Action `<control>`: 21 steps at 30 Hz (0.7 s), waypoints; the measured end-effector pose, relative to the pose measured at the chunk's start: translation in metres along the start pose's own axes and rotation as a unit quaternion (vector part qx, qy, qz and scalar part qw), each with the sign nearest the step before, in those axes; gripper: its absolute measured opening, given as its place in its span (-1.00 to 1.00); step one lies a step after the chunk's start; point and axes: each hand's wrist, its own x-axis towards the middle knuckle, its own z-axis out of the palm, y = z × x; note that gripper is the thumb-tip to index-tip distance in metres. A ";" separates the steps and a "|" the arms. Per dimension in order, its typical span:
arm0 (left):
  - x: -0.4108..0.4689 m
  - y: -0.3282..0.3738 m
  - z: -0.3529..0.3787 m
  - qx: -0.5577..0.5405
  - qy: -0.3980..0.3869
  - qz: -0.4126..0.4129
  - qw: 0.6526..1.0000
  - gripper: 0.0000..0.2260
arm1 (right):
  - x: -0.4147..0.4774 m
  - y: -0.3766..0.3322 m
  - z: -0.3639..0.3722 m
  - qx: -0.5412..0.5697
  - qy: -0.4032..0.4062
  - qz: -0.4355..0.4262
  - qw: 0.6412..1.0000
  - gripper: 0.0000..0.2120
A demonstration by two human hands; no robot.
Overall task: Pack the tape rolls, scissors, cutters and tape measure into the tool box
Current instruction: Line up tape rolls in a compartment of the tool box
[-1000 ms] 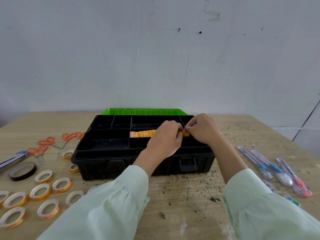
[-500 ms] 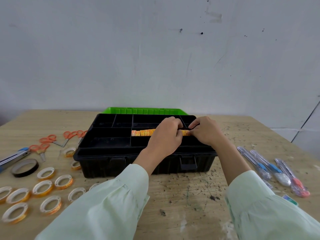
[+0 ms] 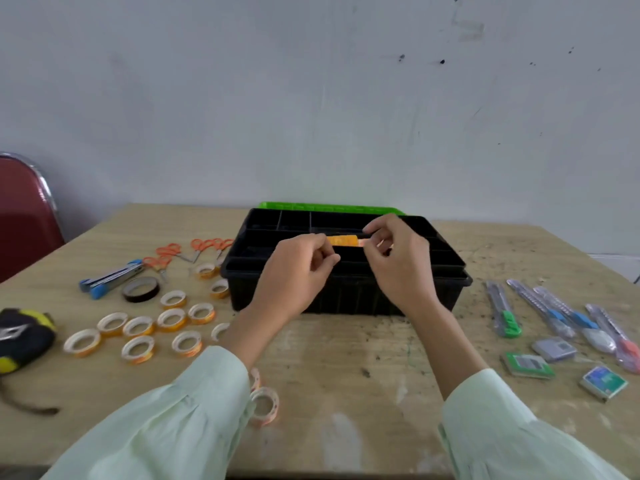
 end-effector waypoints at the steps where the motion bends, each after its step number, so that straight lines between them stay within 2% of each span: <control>1: -0.009 -0.006 -0.007 0.008 -0.002 -0.009 1.000 -0.87 | -0.011 -0.004 0.007 0.016 -0.018 -0.011 1.000 -0.88; 6: -0.050 -0.033 -0.033 0.035 -0.043 -0.043 0.998 -0.95 | -0.057 -0.005 0.039 0.040 -0.133 -0.007 0.990 -0.88; 10: -0.083 -0.050 -0.047 0.041 -0.101 -0.099 0.989 -0.86 | -0.080 -0.006 0.053 0.031 -0.198 0.006 0.980 -0.88; 15: -0.117 -0.055 -0.058 -0.005 -0.189 -0.144 0.971 -0.71 | -0.092 -0.008 0.056 0.034 -0.280 0.007 0.959 -0.88; 18: -0.125 -0.055 -0.064 -0.044 -0.220 -0.148 0.963 -0.65 | -0.097 -0.008 0.056 0.039 -0.296 0.018 0.954 -0.84; 21: -0.129 -0.056 -0.070 -0.055 -0.249 -0.144 0.956 -0.67 | -0.098 -0.016 0.050 0.056 -0.316 0.018 0.947 -0.78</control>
